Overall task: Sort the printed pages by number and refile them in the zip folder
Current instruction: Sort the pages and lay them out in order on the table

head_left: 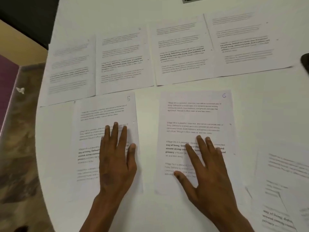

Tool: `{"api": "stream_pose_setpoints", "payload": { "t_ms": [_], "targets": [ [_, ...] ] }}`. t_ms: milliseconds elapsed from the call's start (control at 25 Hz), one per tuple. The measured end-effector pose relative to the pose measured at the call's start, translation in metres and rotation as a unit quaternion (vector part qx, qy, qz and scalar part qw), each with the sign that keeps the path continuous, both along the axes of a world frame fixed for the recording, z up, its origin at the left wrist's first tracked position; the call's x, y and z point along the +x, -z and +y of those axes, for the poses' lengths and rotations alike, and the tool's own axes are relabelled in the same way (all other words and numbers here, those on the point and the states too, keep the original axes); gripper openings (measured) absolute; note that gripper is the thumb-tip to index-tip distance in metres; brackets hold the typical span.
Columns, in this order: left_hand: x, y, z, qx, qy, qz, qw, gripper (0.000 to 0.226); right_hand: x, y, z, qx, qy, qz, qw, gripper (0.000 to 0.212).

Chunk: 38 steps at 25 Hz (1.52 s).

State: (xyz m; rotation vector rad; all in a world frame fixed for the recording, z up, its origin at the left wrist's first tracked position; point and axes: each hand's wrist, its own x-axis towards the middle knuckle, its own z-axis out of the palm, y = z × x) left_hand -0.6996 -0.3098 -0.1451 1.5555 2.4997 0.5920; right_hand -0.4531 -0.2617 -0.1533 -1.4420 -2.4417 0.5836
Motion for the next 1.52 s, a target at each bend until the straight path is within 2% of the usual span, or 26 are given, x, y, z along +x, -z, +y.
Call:
{"api": "stream_pose_setpoints", "payload": {
  "t_ms": [280, 1120, 1320, 1520],
  "targets": [
    [-0.007, 0.014, -0.002, -0.02, 0.007, 0.009, 1.0, 0.058, -0.014, -0.003, 0.012, 0.002, -0.058, -0.017, 0.998, 0.078],
    [-0.016, 0.017, 0.002, -0.014, 0.01, 0.009, 1.0, 0.058, -0.046, -0.002, 0.024, 0.006, -0.066, 0.016, 0.998, 0.076],
    [-0.014, 0.016, 0.0, 0.043, 0.001, -0.005, 0.999, 0.051, -0.043, -0.017, 0.02, 0.009, -0.031, 0.07, 0.997, 0.076],
    [-0.008, -0.005, -0.003, 0.095, -0.014, -0.019, 0.995, 0.046, -0.011, -0.038, 0.009, 0.031, 0.052, 0.106, 0.992, 0.069]
  ]
}}
